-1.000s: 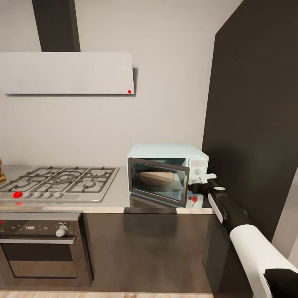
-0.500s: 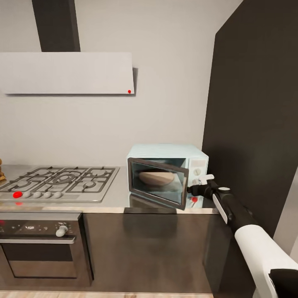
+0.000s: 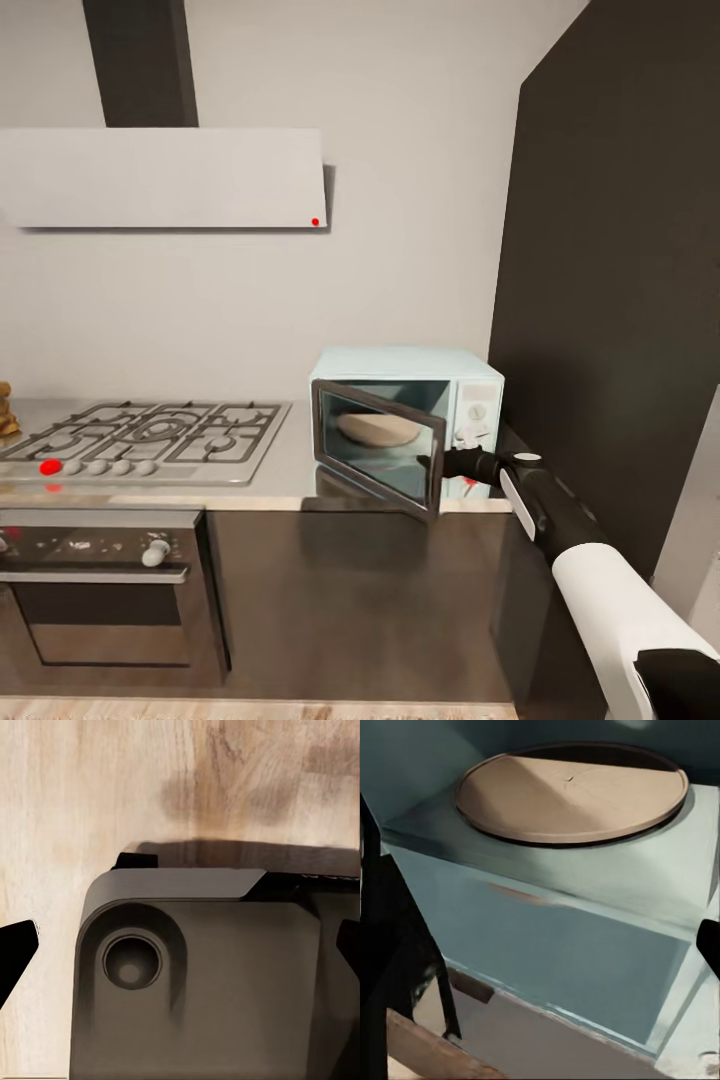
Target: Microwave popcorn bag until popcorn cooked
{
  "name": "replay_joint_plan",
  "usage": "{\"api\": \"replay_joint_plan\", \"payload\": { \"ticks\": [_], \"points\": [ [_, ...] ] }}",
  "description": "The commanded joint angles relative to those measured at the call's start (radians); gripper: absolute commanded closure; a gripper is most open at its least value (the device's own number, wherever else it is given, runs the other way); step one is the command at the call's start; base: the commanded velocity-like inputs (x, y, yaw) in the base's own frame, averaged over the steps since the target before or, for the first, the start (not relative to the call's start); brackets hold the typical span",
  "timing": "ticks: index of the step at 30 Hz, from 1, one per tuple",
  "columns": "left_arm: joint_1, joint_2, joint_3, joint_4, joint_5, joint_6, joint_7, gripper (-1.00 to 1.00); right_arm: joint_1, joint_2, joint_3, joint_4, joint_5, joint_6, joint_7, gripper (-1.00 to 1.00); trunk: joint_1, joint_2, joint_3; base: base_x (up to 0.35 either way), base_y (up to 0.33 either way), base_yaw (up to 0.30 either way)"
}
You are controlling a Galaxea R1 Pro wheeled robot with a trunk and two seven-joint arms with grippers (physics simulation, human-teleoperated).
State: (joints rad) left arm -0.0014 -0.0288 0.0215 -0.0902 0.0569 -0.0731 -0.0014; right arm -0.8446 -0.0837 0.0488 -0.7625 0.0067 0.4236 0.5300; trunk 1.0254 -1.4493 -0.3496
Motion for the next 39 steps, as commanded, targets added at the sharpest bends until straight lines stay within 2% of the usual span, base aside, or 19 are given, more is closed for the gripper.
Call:
{"api": "replay_joint_plan", "payload": {
  "ticks": [1, 7, 17, 39],
  "points": [
    [0.0, 0.0, 0.001, 0.0, 0.006, -0.002, 0.0, -1.0, -0.001, -0.001, 0.003, -0.001, -0.001, 0.006, 0.002, -1.0, 0.0, -0.001, -0.001, -0.224, 0.122, 0.0],
    [0.0, 0.0, 0.001, 0.0, 0.006, -0.002, 0.0, -1.0, -0.001, 0.0, 0.003, -0.001, 0.0, 0.007, -0.003, -1.0, 0.0, -0.001, -0.001, -0.22, 0.127, 0.0],
    [0.0, 0.0, 0.001, 0.0, 0.007, -0.002, 0.001, -1.0, -0.001, 0.001, 0.003, 0.0, 0.0, 0.006, -0.005, -1.0, 0.0, -0.001, -0.001, -0.03, 0.025, 0.0],
    [0.0, 0.0, 0.001, 0.0, 0.008, -0.002, 0.0, -1.0, -0.001, 0.004, 0.003, 0.002, -0.002, 0.006, 0.014, -1.0, 0.0, -0.001, -0.001, -0.147, 0.148, 0.0]
  ]
}}
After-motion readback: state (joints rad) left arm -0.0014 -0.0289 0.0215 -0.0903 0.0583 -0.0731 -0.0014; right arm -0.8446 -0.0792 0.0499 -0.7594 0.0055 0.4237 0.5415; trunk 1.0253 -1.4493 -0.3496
